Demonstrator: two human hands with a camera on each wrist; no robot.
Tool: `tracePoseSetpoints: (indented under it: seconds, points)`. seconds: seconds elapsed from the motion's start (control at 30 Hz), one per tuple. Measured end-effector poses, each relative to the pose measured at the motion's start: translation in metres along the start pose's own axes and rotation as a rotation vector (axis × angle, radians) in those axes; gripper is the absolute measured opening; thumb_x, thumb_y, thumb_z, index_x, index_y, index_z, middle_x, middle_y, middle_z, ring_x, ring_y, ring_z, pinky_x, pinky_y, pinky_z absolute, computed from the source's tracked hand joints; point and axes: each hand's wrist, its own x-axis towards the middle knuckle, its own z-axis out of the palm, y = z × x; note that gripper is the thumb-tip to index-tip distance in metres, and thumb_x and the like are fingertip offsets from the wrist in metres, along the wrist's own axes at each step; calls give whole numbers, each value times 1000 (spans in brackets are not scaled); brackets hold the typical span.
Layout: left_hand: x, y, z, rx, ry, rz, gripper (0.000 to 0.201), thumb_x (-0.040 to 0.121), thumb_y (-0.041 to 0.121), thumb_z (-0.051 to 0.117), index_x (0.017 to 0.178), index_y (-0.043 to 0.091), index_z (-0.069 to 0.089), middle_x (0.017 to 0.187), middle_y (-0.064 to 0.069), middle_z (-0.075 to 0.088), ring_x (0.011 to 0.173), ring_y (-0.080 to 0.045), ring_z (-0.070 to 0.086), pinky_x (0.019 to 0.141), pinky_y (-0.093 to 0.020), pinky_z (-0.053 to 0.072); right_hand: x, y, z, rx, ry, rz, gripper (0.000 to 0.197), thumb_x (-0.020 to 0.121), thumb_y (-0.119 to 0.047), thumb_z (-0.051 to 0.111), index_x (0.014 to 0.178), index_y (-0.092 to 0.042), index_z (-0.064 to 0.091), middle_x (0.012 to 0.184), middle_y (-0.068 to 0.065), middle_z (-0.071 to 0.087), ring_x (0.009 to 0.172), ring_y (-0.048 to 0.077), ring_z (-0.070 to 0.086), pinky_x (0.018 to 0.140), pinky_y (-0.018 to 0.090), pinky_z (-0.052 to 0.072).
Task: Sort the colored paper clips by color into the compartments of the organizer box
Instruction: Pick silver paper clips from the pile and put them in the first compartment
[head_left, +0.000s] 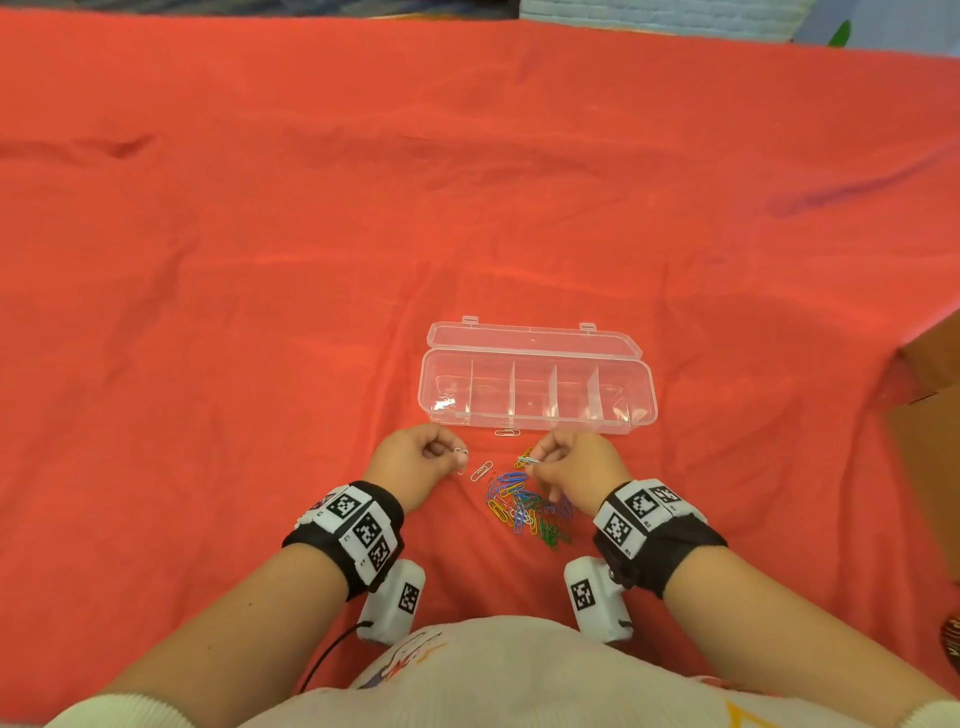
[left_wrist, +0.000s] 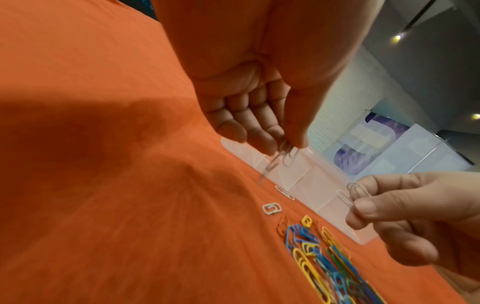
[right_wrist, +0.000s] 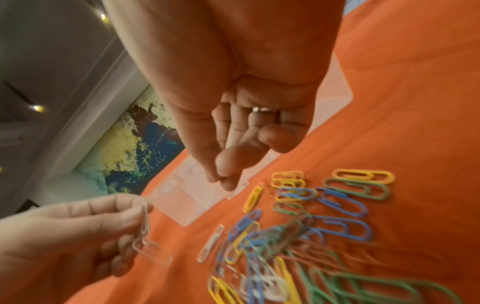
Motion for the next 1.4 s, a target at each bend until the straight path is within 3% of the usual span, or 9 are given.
tracePoseSetpoints:
  seconds: [0.1,0.3,0.37,0.5,0.67,0.87,1.1,1.3,1.4]
  points:
    - [4,1,-4,-74,15,1,28,79,4,66,76,32,64,72,-6,57,62,-17,55,66,-24,45,-3,-13,-3,97,-32,-18,7,77,-12,72,75,-17,67,72,8,69,33,3,49,50,20,46]
    - [9,13,-16,-137,-19,13,19,83,3,62,78,22,65,65,4,65,49,2,60,51,-13,49,0,-32,-3,184,-21,-48,10,80,-17,70,89,-14,72,43,-4,61,37,9,51,45,15,40]
    - [11,17,-21,-140,14,17,18,82,4,64,76,21,64,61,3,64,47,2,60,50,-13,49,3,-40,-1,200,-9,-50,9,80,-18,69,88,-15,73,54,7,67,46,16,54,51,20,42]
    - [19,28,-30,-138,125,30,17,80,8,67,72,23,63,61,-1,62,45,1,59,46,-12,47,13,-57,2,229,32,-44,4,78,-14,70,82,-15,71,72,22,71,37,8,54,42,15,37]
    - [30,38,-36,-160,272,4,10,76,15,72,72,23,67,64,0,64,56,-12,59,60,-19,47,26,-73,6,251,51,-43,2,80,-13,68,81,-14,68,78,11,73,31,3,53,55,24,48]
    - [40,42,-36,-39,329,-6,5,77,19,70,82,18,72,63,12,59,59,-3,51,54,-7,37,39,-82,12,171,41,-57,5,84,-15,63,87,-16,67,89,7,75,29,2,52,51,23,46]
    - [49,44,-37,-4,349,-25,11,78,19,70,88,15,73,75,6,67,65,-5,56,62,-14,40,48,-84,19,83,39,-66,10,85,-21,63,75,-24,61,89,10,75,34,7,55,58,28,51]
    - [47,37,-36,276,257,-59,23,84,18,57,104,21,70,109,-2,70,95,-16,62,83,-25,45,45,-81,20,23,8,-115,16,91,-27,54,94,-19,67,67,1,67,30,1,54,53,26,48]
    - [42,35,-35,344,259,22,28,82,16,56,107,24,68,106,-3,67,99,-22,58,91,-35,47,41,-77,16,41,74,-166,11,88,-28,57,81,-26,66,74,9,73,39,7,57,66,31,52]
